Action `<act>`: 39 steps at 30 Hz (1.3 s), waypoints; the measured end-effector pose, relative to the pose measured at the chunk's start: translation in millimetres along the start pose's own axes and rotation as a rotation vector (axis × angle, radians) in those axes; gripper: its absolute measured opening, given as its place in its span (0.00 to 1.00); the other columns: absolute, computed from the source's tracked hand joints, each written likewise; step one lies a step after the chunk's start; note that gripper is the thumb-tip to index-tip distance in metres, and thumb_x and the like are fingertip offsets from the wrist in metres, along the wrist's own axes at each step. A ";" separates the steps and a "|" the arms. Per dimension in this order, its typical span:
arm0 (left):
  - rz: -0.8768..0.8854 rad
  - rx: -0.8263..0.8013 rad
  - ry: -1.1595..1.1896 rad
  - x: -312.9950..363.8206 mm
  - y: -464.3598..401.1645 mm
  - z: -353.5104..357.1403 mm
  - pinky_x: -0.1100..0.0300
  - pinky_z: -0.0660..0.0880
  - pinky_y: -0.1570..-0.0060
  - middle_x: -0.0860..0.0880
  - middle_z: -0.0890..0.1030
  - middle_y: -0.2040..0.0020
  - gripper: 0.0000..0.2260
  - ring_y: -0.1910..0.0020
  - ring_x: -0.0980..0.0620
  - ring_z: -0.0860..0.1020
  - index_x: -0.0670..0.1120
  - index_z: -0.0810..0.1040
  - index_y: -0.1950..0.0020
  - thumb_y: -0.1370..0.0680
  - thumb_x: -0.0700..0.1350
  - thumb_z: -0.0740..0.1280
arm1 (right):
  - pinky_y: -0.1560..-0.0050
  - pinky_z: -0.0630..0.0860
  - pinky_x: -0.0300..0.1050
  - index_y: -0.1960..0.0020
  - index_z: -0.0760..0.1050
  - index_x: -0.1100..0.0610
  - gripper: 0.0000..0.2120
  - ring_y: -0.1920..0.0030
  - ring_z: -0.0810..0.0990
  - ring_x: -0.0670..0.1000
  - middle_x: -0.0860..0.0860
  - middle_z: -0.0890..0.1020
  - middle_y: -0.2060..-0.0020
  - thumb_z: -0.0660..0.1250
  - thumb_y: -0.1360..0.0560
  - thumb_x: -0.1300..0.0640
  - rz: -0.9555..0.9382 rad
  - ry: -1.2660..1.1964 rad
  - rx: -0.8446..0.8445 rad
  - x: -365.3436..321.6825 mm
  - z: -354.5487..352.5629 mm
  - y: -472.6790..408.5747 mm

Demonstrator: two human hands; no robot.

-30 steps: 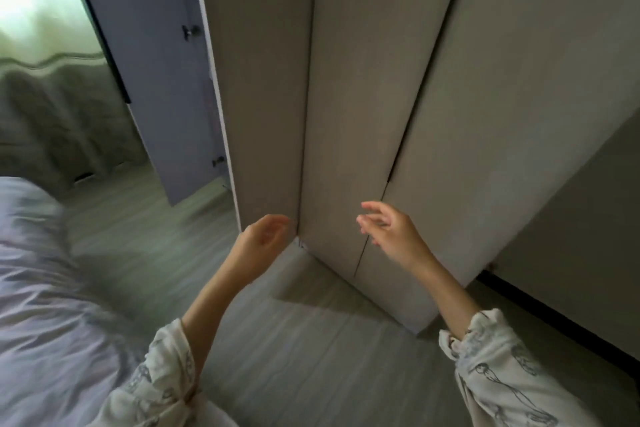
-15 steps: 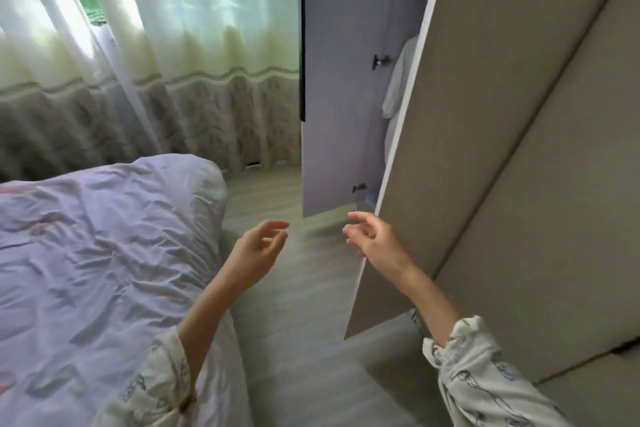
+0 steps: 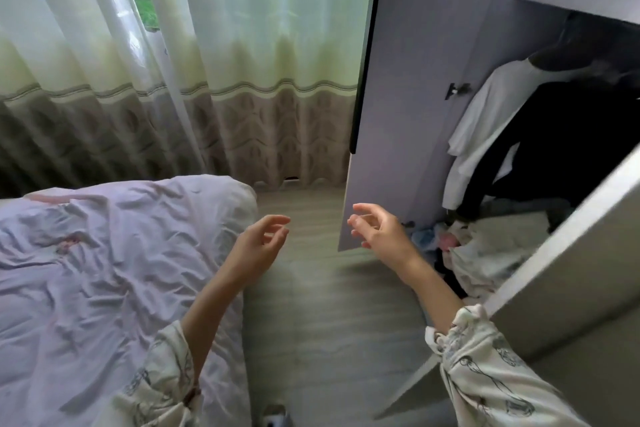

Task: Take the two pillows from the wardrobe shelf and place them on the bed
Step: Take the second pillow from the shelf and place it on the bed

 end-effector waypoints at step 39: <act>1.238 -0.488 0.028 429.1 -556.8 266.8 0.61 0.70 0.43 0.46 0.78 0.40 0.14 0.42 0.49 0.76 0.45 0.74 0.36 0.22 0.43 0.61 | 0.50 0.69 0.28 0.35 0.71 0.56 0.16 0.49 0.77 0.43 0.47 0.79 0.49 0.63 0.22 0.55 -0.068 0.516 1.189 -98.9 -464.7 -303.0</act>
Point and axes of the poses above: each hand's wrist, its own y-axis away from the middle knuckle, its own z-axis out of the palm, x = y × z, the point moved 2 cm from there along -y, towards the middle knuckle
